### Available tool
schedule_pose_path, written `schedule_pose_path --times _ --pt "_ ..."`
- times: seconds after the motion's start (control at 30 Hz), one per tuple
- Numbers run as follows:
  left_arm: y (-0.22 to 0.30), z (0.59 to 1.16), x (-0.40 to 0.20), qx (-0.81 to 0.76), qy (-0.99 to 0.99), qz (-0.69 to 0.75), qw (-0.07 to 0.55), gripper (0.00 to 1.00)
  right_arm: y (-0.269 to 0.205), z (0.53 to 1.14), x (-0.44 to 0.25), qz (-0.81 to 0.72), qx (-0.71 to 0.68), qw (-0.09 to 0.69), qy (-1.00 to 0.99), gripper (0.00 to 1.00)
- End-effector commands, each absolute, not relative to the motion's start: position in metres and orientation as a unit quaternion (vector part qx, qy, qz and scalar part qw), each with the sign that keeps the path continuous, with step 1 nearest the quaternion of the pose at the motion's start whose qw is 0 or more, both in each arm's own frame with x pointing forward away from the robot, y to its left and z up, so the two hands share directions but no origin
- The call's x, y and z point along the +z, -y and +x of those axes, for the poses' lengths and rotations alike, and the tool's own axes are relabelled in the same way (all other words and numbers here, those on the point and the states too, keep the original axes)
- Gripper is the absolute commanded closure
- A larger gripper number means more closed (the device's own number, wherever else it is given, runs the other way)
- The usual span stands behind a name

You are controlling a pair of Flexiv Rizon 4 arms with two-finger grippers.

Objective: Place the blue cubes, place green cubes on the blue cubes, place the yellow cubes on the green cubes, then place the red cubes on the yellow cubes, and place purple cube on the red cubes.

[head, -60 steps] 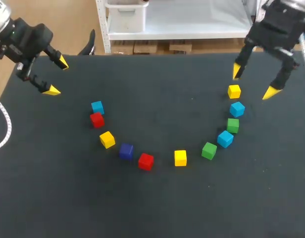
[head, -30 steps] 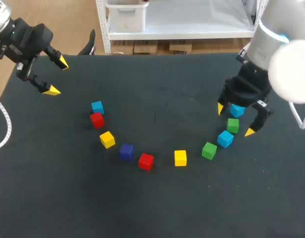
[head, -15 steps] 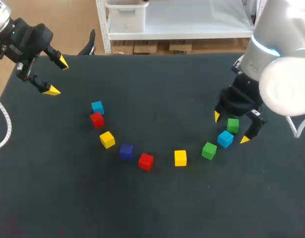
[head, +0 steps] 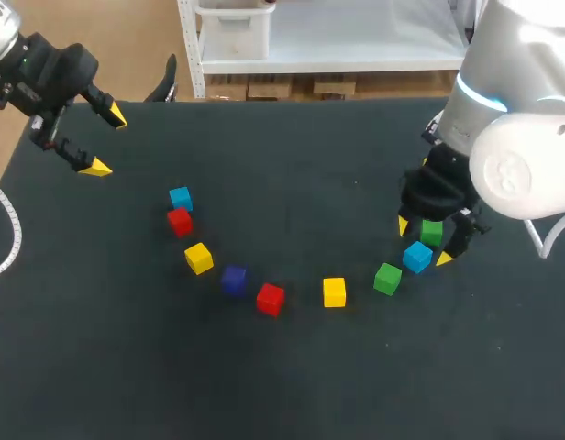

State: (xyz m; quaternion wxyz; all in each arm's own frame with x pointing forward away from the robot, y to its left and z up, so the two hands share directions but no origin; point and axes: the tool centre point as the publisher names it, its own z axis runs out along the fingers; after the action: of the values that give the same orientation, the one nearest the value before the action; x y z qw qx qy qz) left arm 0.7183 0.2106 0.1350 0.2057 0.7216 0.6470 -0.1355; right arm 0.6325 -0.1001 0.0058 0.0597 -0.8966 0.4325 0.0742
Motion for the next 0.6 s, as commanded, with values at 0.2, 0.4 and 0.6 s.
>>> schedule_pose_path --times 0.2,0.4,0.6 --pt "-0.2112 0.7179 0.1347 -0.135 -0.646 0.722 0.207 0.00 0.0960 0.6351 0.0002 -0.903 0.079 0.050 -0.420 0.48" --pt "-0.2112 0.7179 0.1347 -0.135 -0.646 0.722 0.207 0.00 0.0946 0.6340 -0.0021 -0.907 0.081 0.043 -0.412 0.60" --pt "-0.2112 0.7179 0.1347 -0.135 -0.646 0.722 0.207 0.00 0.0962 0.6319 -0.0005 -0.900 0.088 0.038 -0.426 1.00"
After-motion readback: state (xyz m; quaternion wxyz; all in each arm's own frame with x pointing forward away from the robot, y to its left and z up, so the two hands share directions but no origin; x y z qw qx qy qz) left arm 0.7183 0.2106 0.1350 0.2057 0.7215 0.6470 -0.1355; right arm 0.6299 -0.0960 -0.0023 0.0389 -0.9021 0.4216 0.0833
